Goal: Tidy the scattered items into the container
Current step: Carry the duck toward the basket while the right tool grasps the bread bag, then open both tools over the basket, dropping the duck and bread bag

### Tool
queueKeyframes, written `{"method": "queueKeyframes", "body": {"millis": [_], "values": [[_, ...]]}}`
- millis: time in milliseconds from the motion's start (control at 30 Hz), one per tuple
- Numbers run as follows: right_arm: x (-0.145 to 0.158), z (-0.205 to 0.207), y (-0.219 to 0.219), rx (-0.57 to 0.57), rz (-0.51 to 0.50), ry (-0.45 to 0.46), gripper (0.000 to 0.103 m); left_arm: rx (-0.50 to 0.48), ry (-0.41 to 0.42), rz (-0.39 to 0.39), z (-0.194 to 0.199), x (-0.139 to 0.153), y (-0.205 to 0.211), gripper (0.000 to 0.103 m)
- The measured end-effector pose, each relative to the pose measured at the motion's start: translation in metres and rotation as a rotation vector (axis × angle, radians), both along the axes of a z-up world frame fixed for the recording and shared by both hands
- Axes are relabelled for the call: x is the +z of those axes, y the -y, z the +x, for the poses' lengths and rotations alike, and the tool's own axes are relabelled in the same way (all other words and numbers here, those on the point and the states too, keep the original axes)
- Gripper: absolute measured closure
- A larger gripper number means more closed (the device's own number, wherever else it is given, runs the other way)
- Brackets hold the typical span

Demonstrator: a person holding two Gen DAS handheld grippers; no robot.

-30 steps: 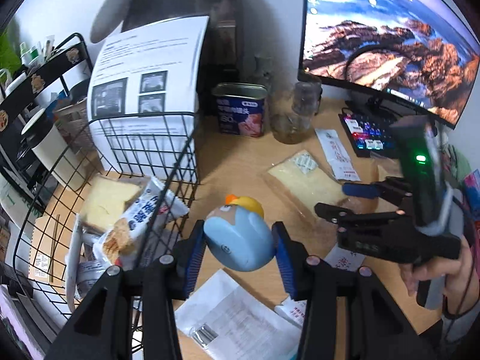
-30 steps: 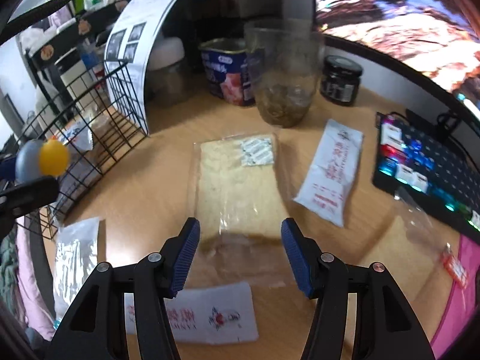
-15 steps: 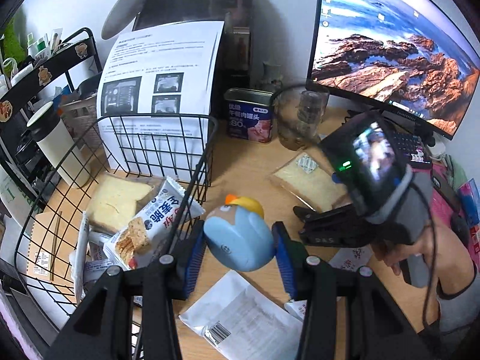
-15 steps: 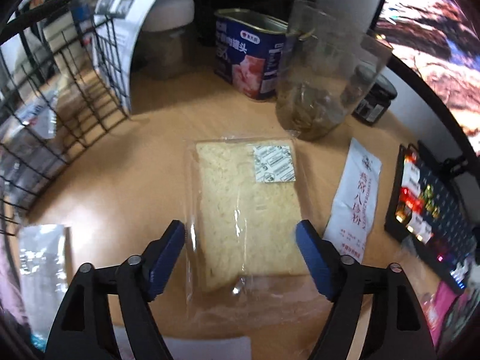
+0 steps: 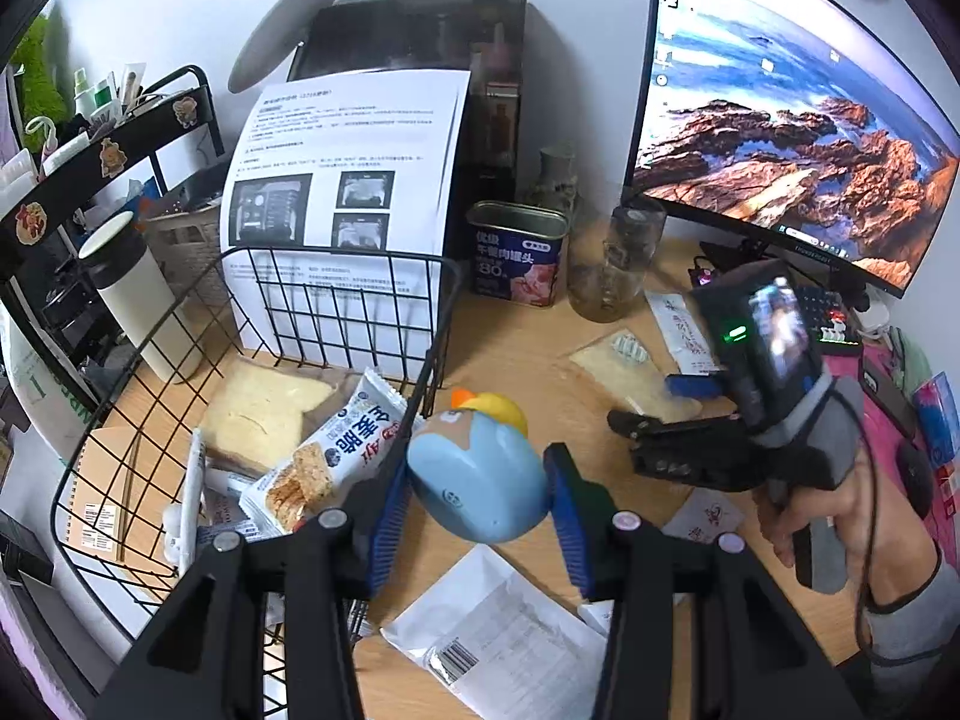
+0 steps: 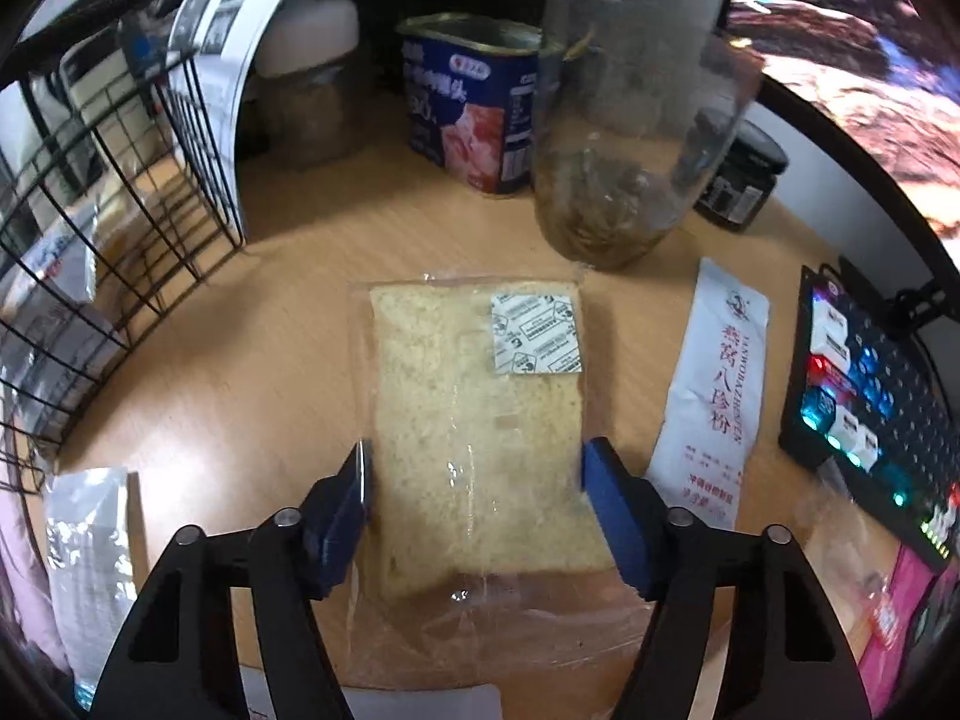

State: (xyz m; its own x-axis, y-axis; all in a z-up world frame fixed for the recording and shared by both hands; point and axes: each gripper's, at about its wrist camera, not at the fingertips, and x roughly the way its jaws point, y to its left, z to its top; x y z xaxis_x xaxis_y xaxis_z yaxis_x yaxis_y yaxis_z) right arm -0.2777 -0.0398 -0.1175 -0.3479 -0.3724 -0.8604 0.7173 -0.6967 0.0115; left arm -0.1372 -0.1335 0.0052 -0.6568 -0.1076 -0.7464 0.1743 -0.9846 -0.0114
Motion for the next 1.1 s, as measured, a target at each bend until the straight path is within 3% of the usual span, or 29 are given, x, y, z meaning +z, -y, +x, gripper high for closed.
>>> {"method": "queueKeyframes", "body": {"millis": [100,167,500,833,1100], "values": [[0.018,0.005,-0.014,-0.031,-0.082,-0.011,0.043,0.006,-0.008,-0.003,0.003,0.004,0.000,0.053],[0.031,0.012,-0.019,-0.039,-0.108,-0.032,0.059,0.007,-0.014,-0.004,0.005,0.007,-0.001,0.053],[0.100,0.060,-0.041,-0.033,-0.234,-0.112,0.061,0.007,-0.071,-0.015,0.020,0.034,-0.004,0.053],[0.190,0.128,0.004,0.144,-0.371,-0.233,0.060,0.119,-0.181,-0.053,0.049,0.082,0.036,0.053],[0.192,0.158,0.077,0.263,-0.403,-0.185,0.060,0.253,-0.190,-0.070,0.069,0.088,0.094,0.053]]}}
